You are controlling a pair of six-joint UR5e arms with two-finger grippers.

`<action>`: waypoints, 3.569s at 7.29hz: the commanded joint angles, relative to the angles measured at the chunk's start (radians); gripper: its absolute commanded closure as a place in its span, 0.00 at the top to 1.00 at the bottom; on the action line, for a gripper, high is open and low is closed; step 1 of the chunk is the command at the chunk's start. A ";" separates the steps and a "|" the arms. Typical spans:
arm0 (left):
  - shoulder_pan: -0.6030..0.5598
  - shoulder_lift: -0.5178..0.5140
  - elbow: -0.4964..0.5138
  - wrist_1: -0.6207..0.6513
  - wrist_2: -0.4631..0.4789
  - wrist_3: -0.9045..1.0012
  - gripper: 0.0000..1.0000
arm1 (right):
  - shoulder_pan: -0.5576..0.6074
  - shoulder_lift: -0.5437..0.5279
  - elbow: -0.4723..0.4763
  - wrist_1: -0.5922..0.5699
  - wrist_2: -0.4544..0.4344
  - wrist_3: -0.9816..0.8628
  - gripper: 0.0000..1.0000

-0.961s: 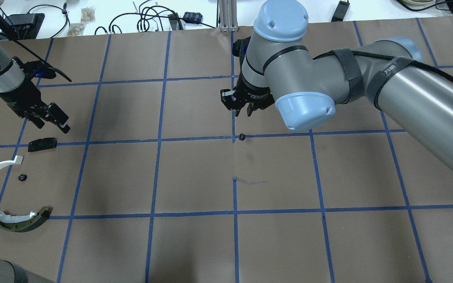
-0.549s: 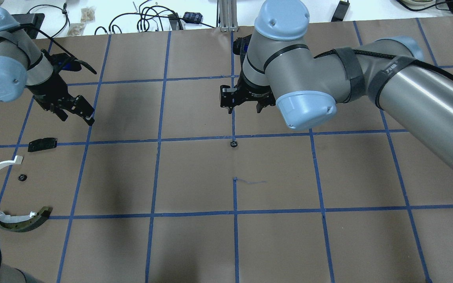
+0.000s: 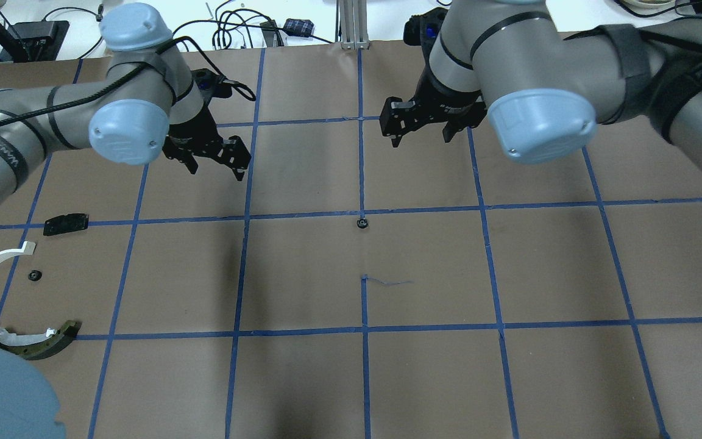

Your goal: Place bearing gear from tray to pile

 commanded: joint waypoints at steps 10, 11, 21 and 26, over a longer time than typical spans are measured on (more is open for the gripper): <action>-0.379 -0.206 -0.012 0.291 -0.042 -0.268 1.00 | -0.146 -0.140 -0.006 0.154 -0.129 0.097 1.00; -0.383 -0.207 -0.012 0.291 -0.040 -0.266 1.00 | -0.146 -0.143 -0.005 0.164 -0.135 0.098 1.00; -0.384 -0.224 -0.002 0.295 -0.037 -0.266 0.00 | -0.145 -0.144 0.000 0.177 -0.122 0.027 1.00; -0.004 -0.105 0.011 0.182 -0.037 -0.234 0.00 | -0.145 -0.143 0.000 0.172 -0.130 0.027 1.00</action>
